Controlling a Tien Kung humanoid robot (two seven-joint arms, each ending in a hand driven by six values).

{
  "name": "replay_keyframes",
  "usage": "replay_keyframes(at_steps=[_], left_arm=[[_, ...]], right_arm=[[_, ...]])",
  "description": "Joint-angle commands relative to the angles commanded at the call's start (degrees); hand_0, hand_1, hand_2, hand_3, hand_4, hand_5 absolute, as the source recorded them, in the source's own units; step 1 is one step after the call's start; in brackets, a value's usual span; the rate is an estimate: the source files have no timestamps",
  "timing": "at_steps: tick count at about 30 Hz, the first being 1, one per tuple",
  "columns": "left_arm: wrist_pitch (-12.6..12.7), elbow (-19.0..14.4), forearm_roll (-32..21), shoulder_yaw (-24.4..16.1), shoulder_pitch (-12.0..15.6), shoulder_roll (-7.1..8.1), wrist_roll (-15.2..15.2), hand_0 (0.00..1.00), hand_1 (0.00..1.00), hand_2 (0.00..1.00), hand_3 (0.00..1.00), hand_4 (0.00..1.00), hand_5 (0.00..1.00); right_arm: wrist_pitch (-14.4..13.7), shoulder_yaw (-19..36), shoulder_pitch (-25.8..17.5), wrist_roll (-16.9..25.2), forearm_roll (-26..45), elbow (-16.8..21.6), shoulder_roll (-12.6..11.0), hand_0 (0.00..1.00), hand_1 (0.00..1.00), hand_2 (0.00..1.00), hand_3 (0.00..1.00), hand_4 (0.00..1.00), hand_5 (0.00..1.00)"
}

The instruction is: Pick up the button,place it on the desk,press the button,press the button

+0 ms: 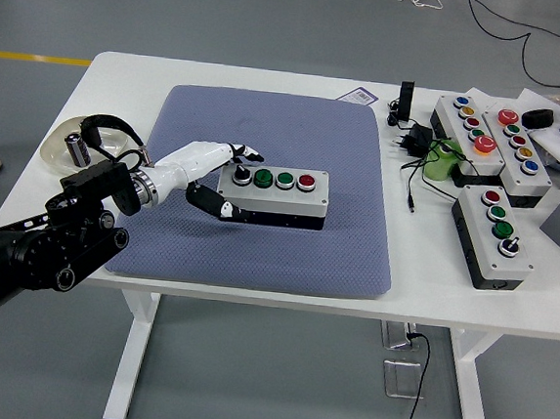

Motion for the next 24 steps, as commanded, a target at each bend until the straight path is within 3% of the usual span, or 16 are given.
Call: replay_keyframes(at_steps=[4, 6, 11, 16, 17, 19, 22, 23, 24], left_arm=[[-0.04, -0.7, 0.54, -1.08, 0.38, 0.18, 0.06, 0.812, 0.844, 0.911, 0.878, 0.982, 0.319], [-0.44, -2.47, 1.76, -2.69, 1.07, 0.51, 0.23, 0.862, 0.876, 0.93, 0.894, 0.981, 0.329], [-2.18, -9.1, 5.15, -8.71, 3.57, 1.26, 0.74, 0.895, 0.901, 0.949, 0.91, 0.997, 0.363], [-1.38, -17.22, 4.88, -14.72, 5.74, 1.6, 1.69, 0.895, 0.901, 0.949, 0.91, 0.997, 0.363], [-1.12, -18.59, 4.86, -15.27, 5.98, 1.68, 2.06, 0.774, 0.809, 0.887, 0.901, 0.796, 0.167], [-1.08, -21.1, 6.15, -16.03, 6.24, 1.8, 3.49, 0.774, 0.809, 0.887, 0.901, 0.796, 0.167], [-4.61, -23.91, 8.53, -16.92, 6.32, 1.82, 5.38, 0.774, 0.809, 0.887, 0.901, 0.796, 0.167], [-5.64, -24.61, 9.79, -16.95, 6.25, 1.81, 5.93, 0.24, 0.332, 0.356, 0.873, 0.705, 0.133], [-6.55, -25.21, 11.3, -16.89, 6.14, 1.78, 6.51, 0.24, 0.332, 0.356, 0.873, 0.705, 0.133]], right_arm=[[0.02, 0.02, -0.01, 0.03, 0.01, 0.0, -0.01, 0.641, 0.527, 0.547, 0.633, 0.239, 0.243], [0.0, 0.06, -0.06, 0.03, 0.02, 0.0, -0.01, 0.641, 0.527, 0.547, 0.633, 0.239, 0.244], [-0.03, -0.01, -0.23, 0.11, 0.24, 0.0, -0.02, 0.641, 0.527, 0.546, 0.633, 0.239, 0.244], [-0.07, -0.33, -0.34, 0.07, 0.49, 0.0, -0.02, 0.641, 0.527, 0.546, 0.633, 0.239, 0.244], [-0.07, -0.3, -0.37, 0.04, 0.44, 0.0, -0.01, 0.642, 0.527, 0.547, 0.633, 0.239, 0.244], [-0.1, -0.53, -0.41, 0.05, 0.69, 0.0, -0.02, 0.642, 0.527, 0.547, 0.633, 0.239, 0.244], [-0.11, -0.71, -0.49, 0.02, 0.84, 0.0, -0.01, 0.642, 0.527, 0.547, 0.633, 0.239, 0.244], [-0.11, -0.8, -0.5, 0.01, 0.9, 0.0, -0.02, 0.641, 0.527, 0.547, 0.633, 0.238, 0.244], [-0.11, -0.8, -0.49, 0.0, 0.88, 0.0, -0.02, 0.641, 0.527, 0.547, 0.633, 0.238, 0.244]])
